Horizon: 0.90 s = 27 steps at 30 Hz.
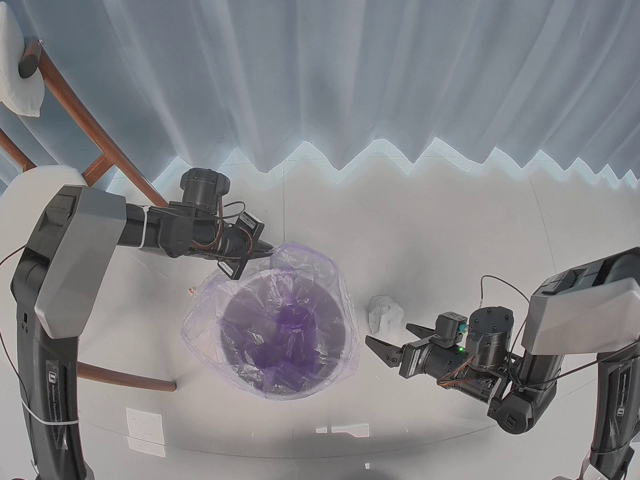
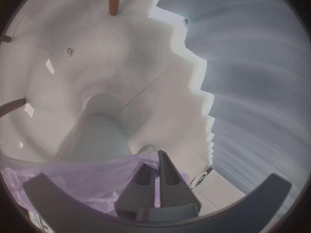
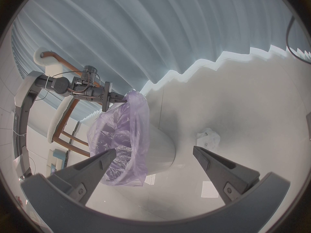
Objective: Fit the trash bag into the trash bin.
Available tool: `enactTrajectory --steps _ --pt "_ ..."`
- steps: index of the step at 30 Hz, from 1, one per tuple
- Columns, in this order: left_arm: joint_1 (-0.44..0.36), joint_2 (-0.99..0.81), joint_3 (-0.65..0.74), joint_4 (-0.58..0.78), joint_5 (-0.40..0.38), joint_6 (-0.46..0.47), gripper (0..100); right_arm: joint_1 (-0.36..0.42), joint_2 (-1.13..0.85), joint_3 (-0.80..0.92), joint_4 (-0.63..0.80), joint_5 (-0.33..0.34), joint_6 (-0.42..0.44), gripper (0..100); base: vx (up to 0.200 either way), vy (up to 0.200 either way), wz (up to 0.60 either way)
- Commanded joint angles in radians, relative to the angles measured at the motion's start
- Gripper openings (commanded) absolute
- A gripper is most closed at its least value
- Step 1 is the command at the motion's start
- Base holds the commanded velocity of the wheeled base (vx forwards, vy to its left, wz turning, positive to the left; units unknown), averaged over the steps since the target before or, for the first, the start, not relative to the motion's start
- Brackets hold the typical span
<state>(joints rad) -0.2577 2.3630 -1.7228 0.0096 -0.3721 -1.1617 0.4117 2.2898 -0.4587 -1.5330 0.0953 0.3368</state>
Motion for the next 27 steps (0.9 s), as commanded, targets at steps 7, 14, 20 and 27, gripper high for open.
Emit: enactTrajectory --steps 7,14,20,27 --pt "0.008 0.091 -0.166 0.142 0.002 -0.084 0 0.002 0.036 -0.055 -0.003 -0.006 0.002 100 0.000 0.000 0.00" --pt "0.008 0.102 -0.222 0.150 -0.002 -0.148 0 0.007 0.083 -0.179 0.008 -0.002 0.004 100 0.000 0.000 0.00" --pt "0.005 0.094 -0.222 0.151 -0.002 -0.150 0 0.021 0.108 -0.247 0.016 0.001 0.005 100 0.000 0.000 0.00" --pt "0.000 0.093 -0.222 0.153 -0.002 -0.150 0 0.033 0.140 -0.330 0.053 0.003 0.007 100 0.000 0.000 0.00"
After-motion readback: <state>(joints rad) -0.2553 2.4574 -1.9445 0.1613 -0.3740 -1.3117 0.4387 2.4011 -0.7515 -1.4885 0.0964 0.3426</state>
